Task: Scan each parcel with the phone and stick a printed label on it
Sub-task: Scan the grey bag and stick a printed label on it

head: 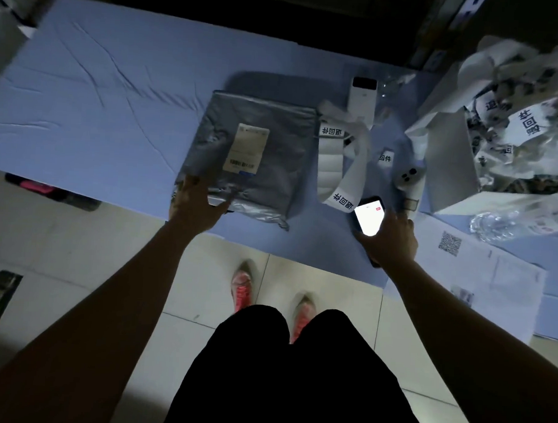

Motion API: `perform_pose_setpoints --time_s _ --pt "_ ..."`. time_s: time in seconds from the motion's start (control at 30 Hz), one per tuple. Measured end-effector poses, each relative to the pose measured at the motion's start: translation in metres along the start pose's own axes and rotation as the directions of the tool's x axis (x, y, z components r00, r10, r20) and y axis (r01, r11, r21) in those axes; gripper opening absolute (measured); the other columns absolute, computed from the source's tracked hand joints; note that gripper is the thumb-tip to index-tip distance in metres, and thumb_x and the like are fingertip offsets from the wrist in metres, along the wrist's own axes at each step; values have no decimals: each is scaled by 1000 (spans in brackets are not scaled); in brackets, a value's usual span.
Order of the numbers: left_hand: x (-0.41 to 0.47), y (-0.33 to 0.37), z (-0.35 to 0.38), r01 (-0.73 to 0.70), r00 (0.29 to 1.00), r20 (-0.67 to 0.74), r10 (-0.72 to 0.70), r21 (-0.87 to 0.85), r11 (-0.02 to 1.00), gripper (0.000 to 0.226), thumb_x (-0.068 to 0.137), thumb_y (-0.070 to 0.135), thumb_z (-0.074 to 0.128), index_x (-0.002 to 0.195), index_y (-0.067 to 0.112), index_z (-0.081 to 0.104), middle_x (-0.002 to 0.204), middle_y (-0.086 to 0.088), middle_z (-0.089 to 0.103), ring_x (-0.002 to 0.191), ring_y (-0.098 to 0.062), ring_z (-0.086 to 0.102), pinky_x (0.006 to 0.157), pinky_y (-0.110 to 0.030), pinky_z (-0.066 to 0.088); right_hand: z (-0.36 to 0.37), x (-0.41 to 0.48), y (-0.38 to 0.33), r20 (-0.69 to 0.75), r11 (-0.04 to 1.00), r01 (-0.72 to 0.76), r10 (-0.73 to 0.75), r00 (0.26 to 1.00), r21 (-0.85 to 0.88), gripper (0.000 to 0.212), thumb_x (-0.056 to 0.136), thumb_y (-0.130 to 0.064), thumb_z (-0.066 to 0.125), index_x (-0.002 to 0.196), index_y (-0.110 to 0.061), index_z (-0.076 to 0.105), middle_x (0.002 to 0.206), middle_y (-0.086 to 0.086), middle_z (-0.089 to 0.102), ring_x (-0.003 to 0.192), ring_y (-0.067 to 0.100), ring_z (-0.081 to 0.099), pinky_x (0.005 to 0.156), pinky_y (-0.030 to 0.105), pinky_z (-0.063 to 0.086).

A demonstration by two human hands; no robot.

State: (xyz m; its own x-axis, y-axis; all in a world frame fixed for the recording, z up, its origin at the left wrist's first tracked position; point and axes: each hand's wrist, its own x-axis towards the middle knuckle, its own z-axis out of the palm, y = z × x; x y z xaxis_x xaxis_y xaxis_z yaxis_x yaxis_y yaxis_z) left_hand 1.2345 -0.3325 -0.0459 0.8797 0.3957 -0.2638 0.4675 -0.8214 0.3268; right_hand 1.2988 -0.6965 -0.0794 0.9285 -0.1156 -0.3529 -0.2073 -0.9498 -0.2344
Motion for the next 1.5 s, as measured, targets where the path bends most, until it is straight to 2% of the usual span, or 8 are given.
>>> perform_pose_setpoints --time_s 0.27,0.47,0.57,0.83,1.03,1.23,1.4,1.5 --pt "19 -38 -18 -48 998 -41 42 -159 986 51 85 23 78 129 5 60 128 -18 60 115 -39 60 99 -50 51 -2 -2 -40 -131 992 -74 87 988 105 78 73 -60 79 128 -12 53 119 14 60 115 34 57 85 46 56" --pt "65 -56 -36 87 992 102 -75 -126 988 74 83 54 74 137 10 50 133 -19 56 120 -37 56 98 -49 48 -20 -2 -101 -212 926 -53 142 967 375 86 69 -51 84 135 -12 47 127 12 59 116 30 58 90 46 56" --pt "84 -58 -33 108 973 220 -72 -156 982 89 75 62 77 140 11 46 136 -17 56 123 -37 54 100 -47 48 -22 -5 -131 -207 891 43 58 977 453 81 69 -43 88 133 -14 48 121 3 62 108 21 58 75 27 50" --pt "112 -59 -22 259 902 420 -98 -346 902 125 40 50 100 142 5 42 138 -13 56 126 -34 54 101 -48 52 -31 -16 -182 136 991 101 -112 984 85 88 71 -41 89 141 -17 40 129 10 63 108 29 62 79 39 53" --pt "115 -67 -23 419 843 528 -100 -530 737 105 39 33 103 126 -2 56 125 -10 66 106 -25 66 87 -34 58 -39 -20 -192 96 989 136 -131 987 -54 91 69 -49 88 142 -20 41 127 9 64 110 31 63 88 44 51" --pt "111 -66 -31 355 880 474 -34 -609 709 105 51 24 101 137 8 43 128 -2 56 116 -23 58 99 -41 54 -43 -15 -200 88 974 177 -166 982 -141 88 69 -54 86 139 -20 43 124 9 65 110 31 63 83 41 44" --pt "108 -53 -36 263 951 306 -41 -732 629 86 58 18 97 125 21 43 102 16 49 85 -5 55 51 -6 47 -56 -12 -200 95 973 179 -167 981 -148 89 70 -52 86 140 -17 42 127 11 64 112 33 62 90 46 51" --pt "109 -46 -39 184 978 207 -42 -739 649 88 61 22 96 132 20 43 112 8 55 93 -10 58 67 -15 55 -62 -11 -197 101 978 171 -159 982 -117 90 71 -50 86 141 -16 41 129 12 63 113 34 62 93 52 52"
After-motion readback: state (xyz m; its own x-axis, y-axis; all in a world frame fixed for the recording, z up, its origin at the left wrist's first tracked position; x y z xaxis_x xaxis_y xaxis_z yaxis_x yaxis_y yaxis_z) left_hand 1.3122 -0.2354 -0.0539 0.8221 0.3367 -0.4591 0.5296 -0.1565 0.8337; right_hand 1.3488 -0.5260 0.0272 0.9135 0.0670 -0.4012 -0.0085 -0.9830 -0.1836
